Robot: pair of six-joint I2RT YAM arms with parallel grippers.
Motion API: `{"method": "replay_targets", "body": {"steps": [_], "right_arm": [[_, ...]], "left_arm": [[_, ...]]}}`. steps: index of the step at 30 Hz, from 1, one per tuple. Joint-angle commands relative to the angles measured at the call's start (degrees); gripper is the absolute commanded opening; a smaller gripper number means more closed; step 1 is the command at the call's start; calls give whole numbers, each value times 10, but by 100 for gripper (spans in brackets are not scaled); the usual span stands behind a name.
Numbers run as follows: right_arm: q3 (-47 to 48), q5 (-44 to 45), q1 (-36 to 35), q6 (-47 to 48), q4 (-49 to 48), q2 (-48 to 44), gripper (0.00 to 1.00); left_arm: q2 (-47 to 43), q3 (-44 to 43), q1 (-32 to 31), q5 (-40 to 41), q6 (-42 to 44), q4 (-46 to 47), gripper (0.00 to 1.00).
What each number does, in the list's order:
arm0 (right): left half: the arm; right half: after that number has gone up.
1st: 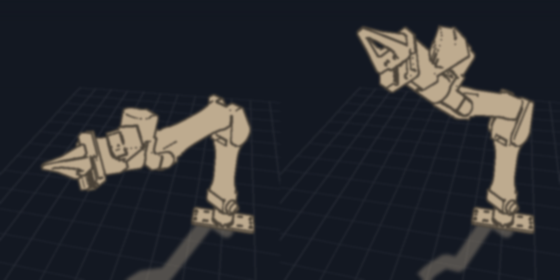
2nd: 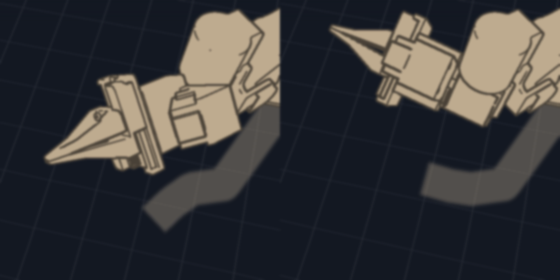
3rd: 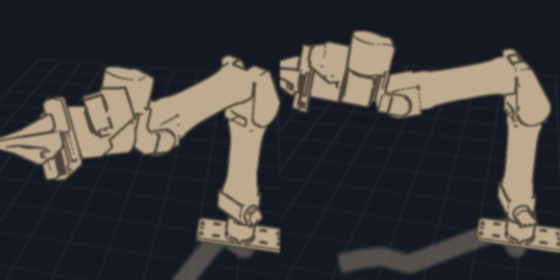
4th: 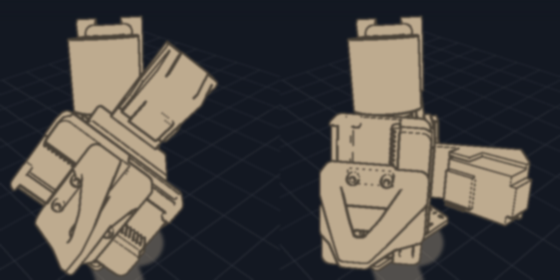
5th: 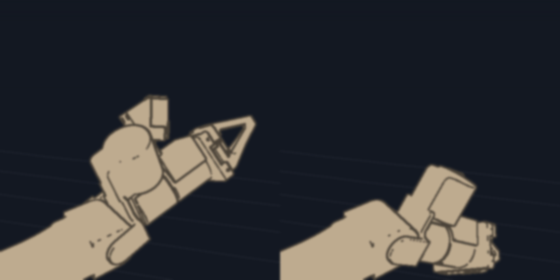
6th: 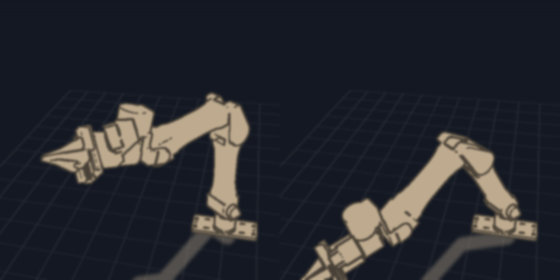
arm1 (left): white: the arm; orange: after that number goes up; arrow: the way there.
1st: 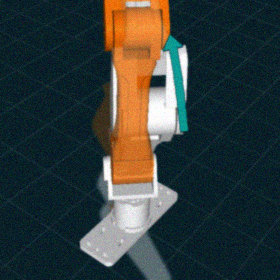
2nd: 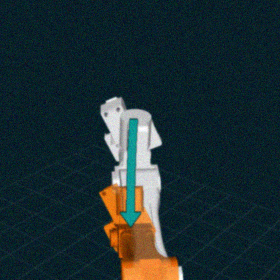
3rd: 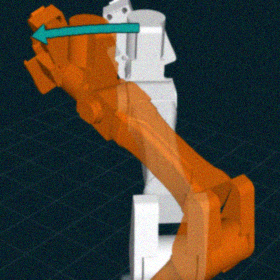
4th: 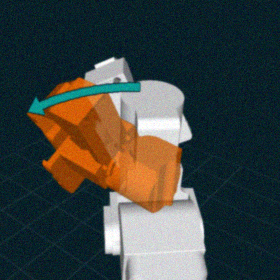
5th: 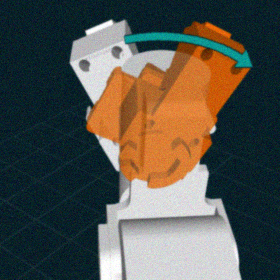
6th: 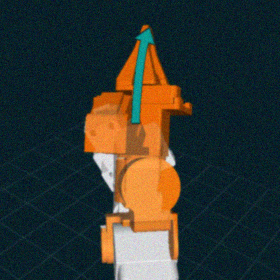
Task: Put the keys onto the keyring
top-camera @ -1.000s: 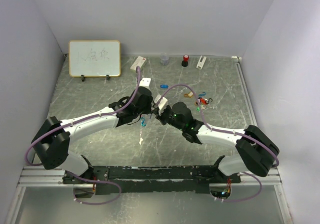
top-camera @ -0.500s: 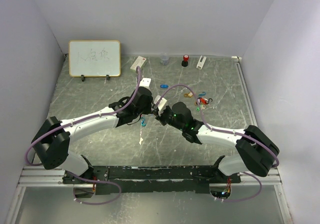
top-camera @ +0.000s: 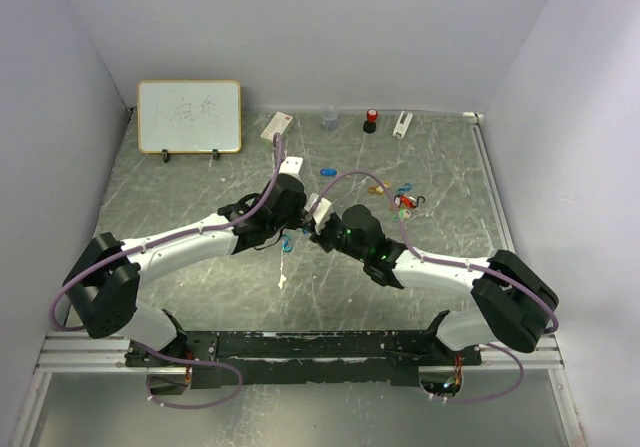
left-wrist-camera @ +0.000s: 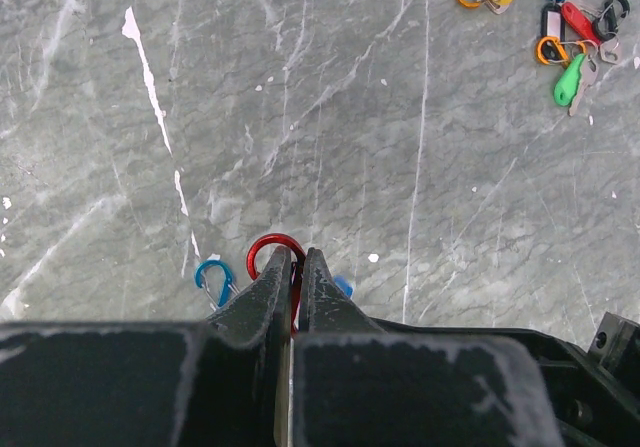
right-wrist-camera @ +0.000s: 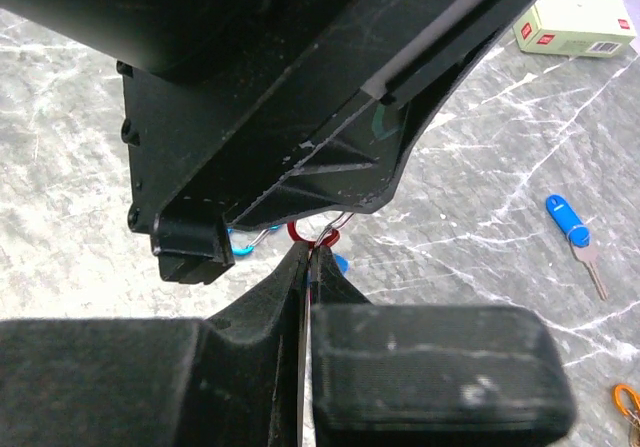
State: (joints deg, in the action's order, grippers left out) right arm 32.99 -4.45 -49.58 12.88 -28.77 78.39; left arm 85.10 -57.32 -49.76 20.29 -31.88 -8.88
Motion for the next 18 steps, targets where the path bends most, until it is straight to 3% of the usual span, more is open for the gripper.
{"method": "replay_targets", "body": {"steps": [1,18], "right_arm": [[-5,-27,-13,6,14,-4,0],[1,5,-20,4,31,-10,0]], "left_arm": [[-7,-24,5,12,3,31,7],[3,-28,23,12,1,34,7]]}}
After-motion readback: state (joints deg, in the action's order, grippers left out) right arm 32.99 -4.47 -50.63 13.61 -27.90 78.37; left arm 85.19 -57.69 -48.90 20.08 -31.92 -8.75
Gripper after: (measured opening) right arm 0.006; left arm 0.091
